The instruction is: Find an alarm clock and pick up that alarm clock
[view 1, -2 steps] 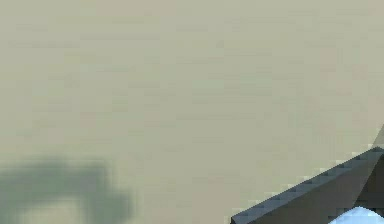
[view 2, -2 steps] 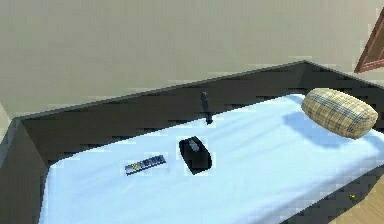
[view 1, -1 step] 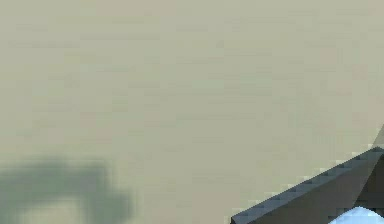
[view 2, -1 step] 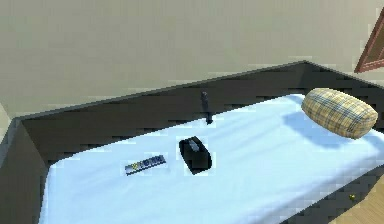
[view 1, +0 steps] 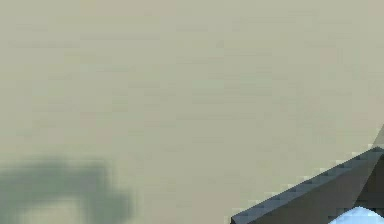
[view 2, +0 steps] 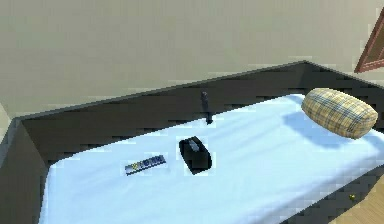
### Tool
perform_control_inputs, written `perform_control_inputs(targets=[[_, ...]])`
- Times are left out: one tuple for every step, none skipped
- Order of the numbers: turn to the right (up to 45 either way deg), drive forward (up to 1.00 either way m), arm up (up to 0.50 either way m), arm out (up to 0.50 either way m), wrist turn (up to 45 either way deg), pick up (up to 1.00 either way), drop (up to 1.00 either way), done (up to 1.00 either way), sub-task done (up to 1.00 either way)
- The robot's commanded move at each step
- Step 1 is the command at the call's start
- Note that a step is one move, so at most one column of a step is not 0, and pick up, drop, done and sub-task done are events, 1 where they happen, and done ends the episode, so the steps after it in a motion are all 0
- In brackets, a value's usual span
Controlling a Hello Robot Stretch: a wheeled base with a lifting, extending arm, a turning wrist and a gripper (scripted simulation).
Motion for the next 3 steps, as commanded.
perform_control_inputs(targets=[[0.0, 0.0, 0.0, 0.4, 0.0, 0.0, 0.0, 0.0, 0.0], [0.0, 0.0, 0.0, 0.0, 45.0, 0.0, 0.0, 0.0, 0.0], [0.0, 0.0, 0.0, 0.0, 45.0, 0.0, 0.0, 0.0, 0.0]])
